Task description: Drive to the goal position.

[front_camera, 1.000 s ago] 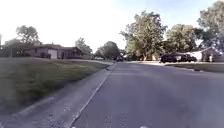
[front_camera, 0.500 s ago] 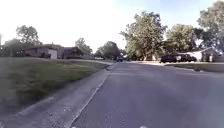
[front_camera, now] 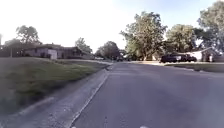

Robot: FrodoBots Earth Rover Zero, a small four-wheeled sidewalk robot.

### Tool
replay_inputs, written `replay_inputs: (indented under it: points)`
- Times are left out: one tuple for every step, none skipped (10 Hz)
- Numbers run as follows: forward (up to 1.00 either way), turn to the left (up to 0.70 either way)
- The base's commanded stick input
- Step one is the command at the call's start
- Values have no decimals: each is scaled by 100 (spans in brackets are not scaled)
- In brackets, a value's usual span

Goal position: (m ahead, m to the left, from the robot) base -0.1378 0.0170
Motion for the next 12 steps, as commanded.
replay_inputs:
  points:
    - [6, 0]
    - [6, 0]
    - [7, 0]
    - [7, 0]
    - [7, 0]
    - [7, 0]
    - [7, 0]
    - [6, 0]
    - [6, 0]
    - [6, 0]
    - [6, 0]
    - [6, 0]
